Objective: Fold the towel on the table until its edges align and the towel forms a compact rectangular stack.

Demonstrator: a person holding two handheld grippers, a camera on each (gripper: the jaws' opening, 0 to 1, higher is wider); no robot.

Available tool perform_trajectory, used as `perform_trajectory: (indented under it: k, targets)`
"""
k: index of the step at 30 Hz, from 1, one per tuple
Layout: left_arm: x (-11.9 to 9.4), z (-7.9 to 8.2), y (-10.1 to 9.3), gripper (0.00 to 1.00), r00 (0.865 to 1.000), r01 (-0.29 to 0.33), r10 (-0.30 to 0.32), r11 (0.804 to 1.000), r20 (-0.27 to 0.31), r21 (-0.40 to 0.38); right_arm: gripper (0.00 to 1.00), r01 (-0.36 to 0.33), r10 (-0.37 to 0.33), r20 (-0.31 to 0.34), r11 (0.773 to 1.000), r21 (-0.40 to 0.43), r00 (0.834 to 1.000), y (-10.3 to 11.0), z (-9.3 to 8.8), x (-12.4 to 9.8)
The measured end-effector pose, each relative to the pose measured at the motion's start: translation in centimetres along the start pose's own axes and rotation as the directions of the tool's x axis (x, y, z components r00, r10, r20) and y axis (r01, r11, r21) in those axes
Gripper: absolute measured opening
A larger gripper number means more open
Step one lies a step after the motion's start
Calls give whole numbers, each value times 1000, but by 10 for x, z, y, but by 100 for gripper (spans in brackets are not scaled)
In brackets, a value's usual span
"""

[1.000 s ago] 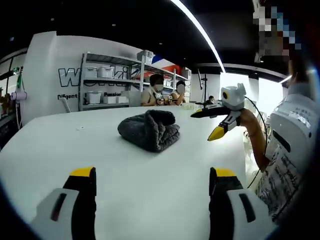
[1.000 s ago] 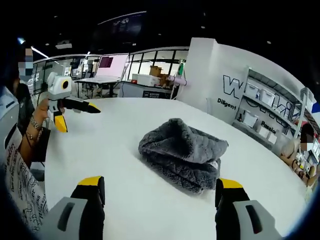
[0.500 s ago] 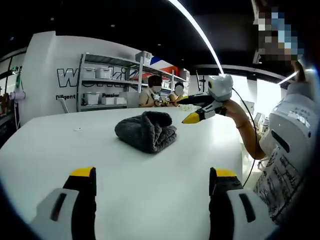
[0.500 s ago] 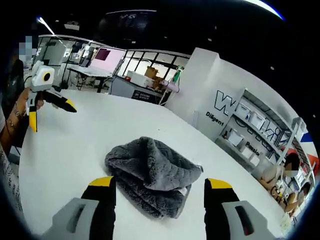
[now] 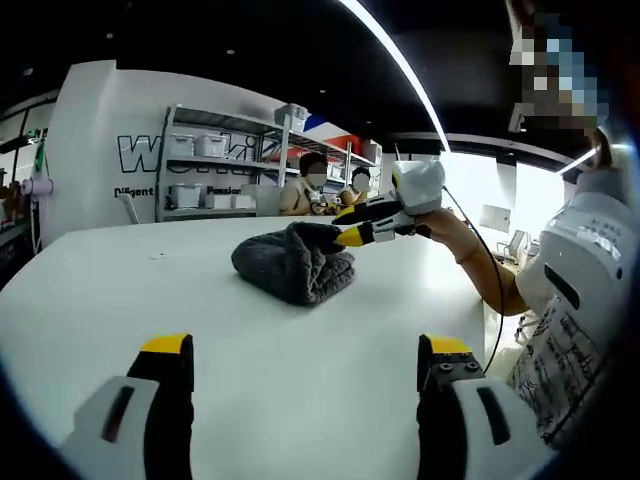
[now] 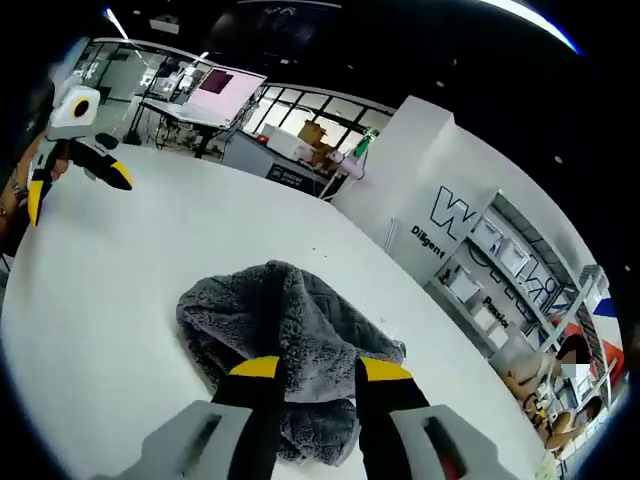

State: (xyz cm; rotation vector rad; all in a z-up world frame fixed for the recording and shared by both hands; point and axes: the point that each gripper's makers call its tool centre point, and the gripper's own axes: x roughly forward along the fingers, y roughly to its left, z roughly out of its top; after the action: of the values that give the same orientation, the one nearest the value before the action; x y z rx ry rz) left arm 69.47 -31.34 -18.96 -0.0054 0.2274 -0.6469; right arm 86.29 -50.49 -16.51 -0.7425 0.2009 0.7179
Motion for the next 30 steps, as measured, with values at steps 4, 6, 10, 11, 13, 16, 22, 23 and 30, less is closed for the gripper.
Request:
perform_trajectory:
  k: [4,6,10,11,13,16,22,23,30]
  targets:
    - [0,0,0,98,1000,1,-1,1000,-1,0,17,-24,24,-21,1000,-5,999,4,-6,2]
    - [0,1,0,97,1000,0,0,1000,2,0,10,-21,21,-24,999,-27,1000,3,-6,2]
    - [0,3,0,97,1000,-1,1,1000,6,0,6,-8,5,-34,996,-94,999,0,-7,1]
    - [0,2,0,97,1000,1,-1,1000,5,1,5,-7,4,-35,995,-104,999,-1,-7,0]
    - [1,2,-1,97,1000,4,-4,1000,3,1,5,-9,6,-24,992,-127,1000,-6,-5,-2]
    - [2,1,-1,97,1000,7,-7,1000,2,1,5,-10,9,-4,989,-147,1000,-15,-1,-5]
    - [2,2,-2,96,1000,12,-12,1000,1,0,4,-45,46,23,997,-70,999,-35,-13,-11]
    - [2,1,-2,96,1000,13,-13,1000,-1,2,4,-50,51,13,997,-65,999,-36,-19,-11]
    - [4,2,-2,96,1000,12,-12,1000,-5,4,5,-97,97,-64,995,7,993,-26,-65,-3]
